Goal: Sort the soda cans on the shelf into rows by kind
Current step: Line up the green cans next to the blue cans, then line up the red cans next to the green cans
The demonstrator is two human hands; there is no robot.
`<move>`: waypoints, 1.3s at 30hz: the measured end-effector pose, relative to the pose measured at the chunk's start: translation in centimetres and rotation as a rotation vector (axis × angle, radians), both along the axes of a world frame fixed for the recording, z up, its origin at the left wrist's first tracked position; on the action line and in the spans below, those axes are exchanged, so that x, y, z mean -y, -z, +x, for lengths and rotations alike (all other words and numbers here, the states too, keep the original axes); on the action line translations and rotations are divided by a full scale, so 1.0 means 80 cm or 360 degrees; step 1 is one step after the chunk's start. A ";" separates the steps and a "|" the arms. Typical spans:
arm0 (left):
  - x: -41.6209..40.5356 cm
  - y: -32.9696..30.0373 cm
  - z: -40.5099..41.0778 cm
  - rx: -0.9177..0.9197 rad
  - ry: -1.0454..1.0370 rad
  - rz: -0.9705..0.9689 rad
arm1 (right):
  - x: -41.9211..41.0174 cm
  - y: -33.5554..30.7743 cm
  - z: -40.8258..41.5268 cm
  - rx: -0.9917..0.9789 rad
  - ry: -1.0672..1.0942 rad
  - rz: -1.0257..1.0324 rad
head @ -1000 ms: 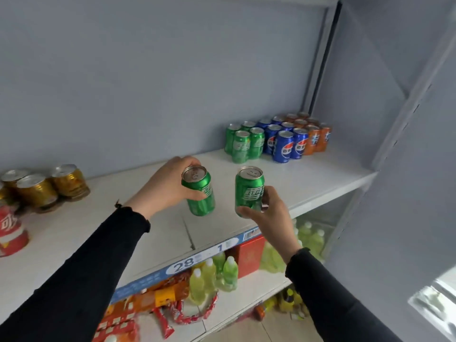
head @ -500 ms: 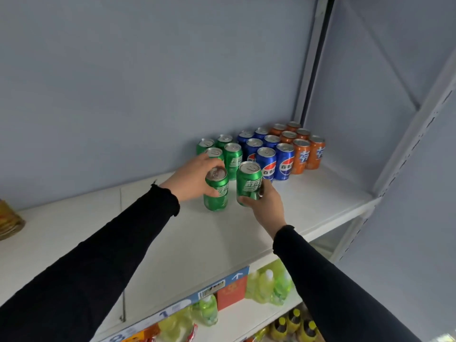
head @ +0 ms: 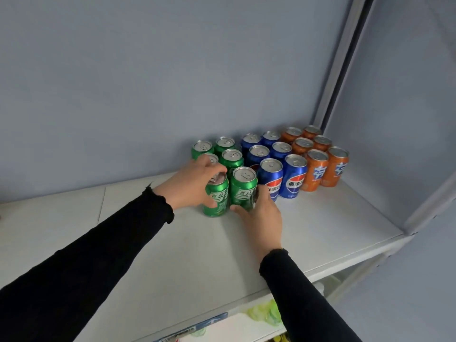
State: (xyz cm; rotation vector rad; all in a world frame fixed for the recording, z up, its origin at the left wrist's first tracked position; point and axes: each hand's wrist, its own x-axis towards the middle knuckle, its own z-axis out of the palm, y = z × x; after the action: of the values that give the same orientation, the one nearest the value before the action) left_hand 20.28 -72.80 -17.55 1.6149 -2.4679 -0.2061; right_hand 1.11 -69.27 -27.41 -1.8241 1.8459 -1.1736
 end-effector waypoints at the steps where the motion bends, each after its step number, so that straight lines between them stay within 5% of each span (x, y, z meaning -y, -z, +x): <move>1: -0.001 0.001 -0.003 -0.0017 -0.0038 0.0000 | 0.003 0.000 -0.005 -0.0082 0.0018 -0.0012; 12: -0.022 0.012 -0.035 0.0006 -0.0398 -0.0163 | 0.020 0.001 -0.020 0.0015 -0.0184 0.0086; 19: -0.094 0.018 0.006 -0.0221 -0.0608 -0.0357 | -0.025 -0.015 -0.003 -0.0038 -0.0436 -0.0090; 27: -0.226 0.032 0.166 -0.0241 -0.1027 -0.0292 | -0.074 -0.052 0.159 0.0083 -0.0978 -0.0146; 39: -0.399 0.005 0.462 -0.0204 -0.1189 -0.0402 | -0.173 -0.066 0.460 0.0527 -0.1405 0.0348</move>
State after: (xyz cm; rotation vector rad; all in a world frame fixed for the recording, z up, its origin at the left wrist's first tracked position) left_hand 57.21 -40.91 -17.94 2.1682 -1.5705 0.1045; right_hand 37.90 -55.45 -22.16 -1.8433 0.7796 -0.8141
